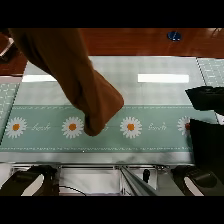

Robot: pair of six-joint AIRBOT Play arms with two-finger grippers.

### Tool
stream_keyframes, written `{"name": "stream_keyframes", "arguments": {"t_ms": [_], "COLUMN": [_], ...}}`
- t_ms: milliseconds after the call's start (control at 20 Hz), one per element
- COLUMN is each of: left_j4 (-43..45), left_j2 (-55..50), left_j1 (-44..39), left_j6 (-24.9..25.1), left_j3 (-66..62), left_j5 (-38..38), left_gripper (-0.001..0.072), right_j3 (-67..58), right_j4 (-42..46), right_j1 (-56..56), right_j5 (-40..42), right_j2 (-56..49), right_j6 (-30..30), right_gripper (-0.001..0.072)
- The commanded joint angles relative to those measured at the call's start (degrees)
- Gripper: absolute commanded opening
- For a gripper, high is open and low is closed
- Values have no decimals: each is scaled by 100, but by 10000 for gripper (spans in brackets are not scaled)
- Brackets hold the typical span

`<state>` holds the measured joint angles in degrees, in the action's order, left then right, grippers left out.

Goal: Fold the shirts.

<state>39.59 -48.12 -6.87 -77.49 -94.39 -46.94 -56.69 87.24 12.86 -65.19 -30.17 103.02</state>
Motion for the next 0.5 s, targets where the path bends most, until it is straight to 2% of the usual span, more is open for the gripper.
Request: {"name": "stream_keyframes", "arguments": {"t_ms": [0,200,300,450], "left_j4": [-87,-83,-83,-85], "left_j2": [-219,-614,-728,-686], "left_j1": [-763,-1705,-1963,-2000], "left_j6": [-11,205,-195,-291], "left_j3": [-317,-302,-122,643], "left_j5": [667,791,802,791], "left_gripper": [22,22,22,23], "right_j3": [-2,-2,-2,-2], "right_j4": [7,28,44,138], "right_j1": [4,4,4,4], "right_j5": [-138,-173,-170,-199], "right_j2": [122,122,122,122], "right_j6": [0,0,0,7], "right_gripper": [411,411,411,411]}}
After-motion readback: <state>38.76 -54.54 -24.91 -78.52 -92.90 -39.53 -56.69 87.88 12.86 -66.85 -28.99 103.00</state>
